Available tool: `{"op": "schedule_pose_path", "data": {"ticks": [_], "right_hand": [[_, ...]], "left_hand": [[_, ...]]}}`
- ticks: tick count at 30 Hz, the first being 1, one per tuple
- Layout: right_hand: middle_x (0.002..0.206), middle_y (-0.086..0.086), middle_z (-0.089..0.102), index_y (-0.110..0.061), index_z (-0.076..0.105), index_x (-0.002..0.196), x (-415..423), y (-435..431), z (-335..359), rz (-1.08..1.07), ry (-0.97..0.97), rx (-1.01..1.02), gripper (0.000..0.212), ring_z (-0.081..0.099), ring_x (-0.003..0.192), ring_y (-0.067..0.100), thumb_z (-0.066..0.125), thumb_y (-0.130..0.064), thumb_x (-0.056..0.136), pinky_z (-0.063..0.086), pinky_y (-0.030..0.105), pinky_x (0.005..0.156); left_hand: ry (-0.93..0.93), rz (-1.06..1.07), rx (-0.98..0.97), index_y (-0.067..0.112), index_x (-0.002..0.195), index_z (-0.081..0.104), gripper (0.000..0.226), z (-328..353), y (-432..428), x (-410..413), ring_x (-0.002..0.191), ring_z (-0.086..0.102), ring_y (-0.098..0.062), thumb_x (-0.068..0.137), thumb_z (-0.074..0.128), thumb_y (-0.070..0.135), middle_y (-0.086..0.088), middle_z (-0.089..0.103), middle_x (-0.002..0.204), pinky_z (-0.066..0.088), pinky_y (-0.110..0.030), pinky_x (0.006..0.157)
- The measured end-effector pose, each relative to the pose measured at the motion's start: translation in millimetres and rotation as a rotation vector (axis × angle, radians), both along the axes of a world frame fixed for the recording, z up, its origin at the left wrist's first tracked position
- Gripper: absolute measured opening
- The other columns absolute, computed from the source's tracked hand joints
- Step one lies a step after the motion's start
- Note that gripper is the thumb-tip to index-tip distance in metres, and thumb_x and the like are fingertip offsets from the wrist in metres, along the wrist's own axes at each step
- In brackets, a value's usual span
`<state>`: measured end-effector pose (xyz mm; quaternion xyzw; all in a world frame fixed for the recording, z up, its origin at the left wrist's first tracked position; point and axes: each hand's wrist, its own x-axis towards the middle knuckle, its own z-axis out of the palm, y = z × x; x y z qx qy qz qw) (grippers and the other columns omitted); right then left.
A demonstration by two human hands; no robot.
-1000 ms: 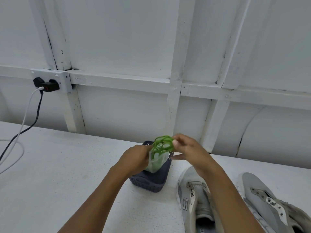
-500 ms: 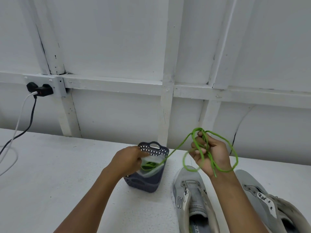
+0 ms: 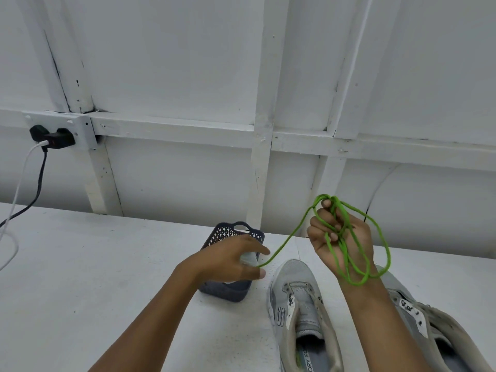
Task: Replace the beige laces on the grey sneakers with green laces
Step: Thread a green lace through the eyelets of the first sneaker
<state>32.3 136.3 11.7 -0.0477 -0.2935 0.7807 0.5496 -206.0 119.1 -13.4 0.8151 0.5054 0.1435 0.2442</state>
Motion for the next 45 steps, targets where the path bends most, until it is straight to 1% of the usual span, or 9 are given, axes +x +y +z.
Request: {"op": "schedule_pose_path", "data": {"ticks": [6, 10, 13, 18, 23, 27, 31, 37, 45], "right_hand": [[0.049, -0.005, 0.031, -0.010, 0.064, 0.075, 15.0, -4.0, 7.4, -0.262, -0.125, -0.094, 0.009, 0.028, 0.038, 0.007, 0.067, -0.016, 0.069, 0.030, 0.018, 0.040], [0.056, 0.000, 0.040, -0.013, 0.057, 0.080, 27.6, 2.6, -10.9, -0.665, -0.723, -0.193, 0.019, 0.036, 0.044, 0.012, 0.050, -0.013, 0.097, 0.036, 0.023, 0.045], [0.067, 0.003, 0.050, -0.014, 0.059, 0.078, 34.4, 3.5, -28.6, -0.828, -1.137, -0.129, 0.021, 0.043, 0.057, 0.015, 0.054, -0.015, 0.099, 0.040, 0.029, 0.054], [0.087, 0.000, 0.065, -0.026, 0.066, 0.091, 56.5, 0.9, -38.3, -0.795, -1.429, -0.052, 0.010, 0.059, 0.076, 0.018, 0.058, -0.021, 0.096, 0.053, 0.043, 0.077], [0.128, 0.000, 0.060, -0.022, 0.061, 0.129, 77.8, -8.3, -33.4, -0.605, -1.850, 0.092, 0.033, 0.057, 0.111, 0.019, 0.058, -0.026, 0.096, 0.042, 0.028, 0.091], [0.110, -0.007, 0.069, -0.023, 0.070, 0.098, 90.7, -13.0, -17.3, -0.593, -1.708, 0.153, 0.012, 0.063, 0.105, 0.015, 0.061, -0.029, 0.094, 0.049, 0.030, 0.086], [0.104, -0.005, 0.072, -0.022, 0.071, 0.103, 99.0, -19.8, -1.2, -0.328, -1.435, 0.155, 0.019, 0.067, 0.099, 0.013, 0.059, -0.035, 0.097, 0.055, 0.030, 0.079], [0.088, 0.000, 0.073, -0.011, 0.070, 0.102, 128.2, -17.6, 0.4, -0.204, -1.282, 0.216, 0.022, 0.068, 0.073, 0.015, 0.051, -0.023, 0.102, 0.048, 0.023, 0.061], [0.077, 0.003, 0.074, -0.012, 0.063, 0.098, 166.9, -7.4, -14.5, -0.391, -1.337, 0.182, 0.019, 0.059, 0.055, 0.011, 0.045, -0.005, 0.100, 0.044, 0.024, 0.050]], "left_hand": [[-0.258, 0.000, 0.002, 0.028, 0.093, 0.070, 0.014, -0.8, 4.9, 22.9, 0.084, 0.065, -0.002, 0.097, 0.060, 0.036, 0.012, 0.073, 0.091, 0.051, -0.023, 0.081], [-0.649, 0.133, 0.040, 0.014, 0.090, 0.068, 0.019, 14.9, 8.9, 32.2, 0.048, 0.046, -0.005, 0.100, 0.057, 0.025, 0.000, 0.055, 0.061, 0.040, -0.019, 0.050], [-0.679, 0.225, 0.082, 0.012, 0.100, 0.072, 0.018, 22.1, 16.6, 41.2, 0.045, 0.039, 0.002, 0.099, 0.057, 0.022, 0.005, 0.053, 0.062, 0.031, -0.011, 0.047], [-0.841, 0.243, -0.074, 0.017, 0.108, 0.061, 0.014, 33.5, 23.2, 63.0, 0.048, 0.046, -0.001, 0.098, 0.055, 0.008, -0.001, 0.058, 0.069, 0.036, -0.020, 0.047], [-1.068, 0.162, -0.295, 0.001, 0.103, 0.064, 0.026, 48.1, 21.3, 90.1, 0.074, 0.067, -0.023, 0.095, 0.044, -0.013, -0.015, 0.072, 0.098, 0.060, -0.030, 0.068], [-1.100, 0.140, -0.315, 0.001, 0.116, 0.064, 0.034, 50.2, 24.1, 114.5, 0.101, 0.072, -0.029, 0.091, 0.050, -0.016, -0.015, 0.072, 0.114, 0.058, -0.036, 0.091], [-0.979, 0.212, -0.131, 0.010, 0.107, 0.069, 0.025, 46.4, 22.3, 144.6, 0.095, 0.074, -0.022, 0.090, 0.063, -0.008, -0.010, 0.074, 0.106, 0.058, -0.036, 0.091], [-0.524, 0.402, 0.249, 0.024, 0.090, 0.077, 0.005, 47.2, 17.3, 179.3, 0.066, 0.063, -0.002, 0.088, 0.073, 0.023, 0.009, 0.071, 0.074, 0.052, -0.020, 0.068], [-0.006, 0.351, 0.155, 0.018, 0.102, 0.069, 0.012, 41.5, 6.3, 193.2, 0.096, 0.062, -0.014, 0.091, 0.063, 0.020, 0.002, 0.064, 0.107, 0.049, -0.028, 0.081]]}}
